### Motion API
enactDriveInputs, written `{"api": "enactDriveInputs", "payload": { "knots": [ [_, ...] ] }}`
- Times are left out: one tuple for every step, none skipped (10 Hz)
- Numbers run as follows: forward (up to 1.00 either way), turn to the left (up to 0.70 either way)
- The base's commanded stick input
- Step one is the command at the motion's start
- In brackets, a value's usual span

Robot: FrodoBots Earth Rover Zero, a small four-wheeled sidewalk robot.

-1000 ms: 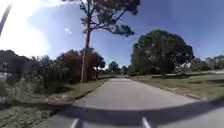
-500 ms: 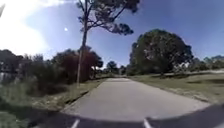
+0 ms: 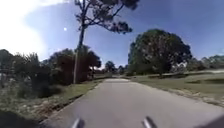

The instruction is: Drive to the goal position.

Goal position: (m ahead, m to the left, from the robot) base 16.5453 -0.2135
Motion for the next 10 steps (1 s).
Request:
{"api": "enactDriveInputs", "payload": {
  "knots": [
    [0.7, 0.0],
    [0.7, 0.0],
    [0.7, 0.0],
    [0.7, 0.0],
    [0.7, 0.0],
    [0.7, 0.0],
    [0.7, 0.0],
    [0.7, 0.0],
    [0.7, 0.0],
    [0.7, 0.0]
  ]
}}
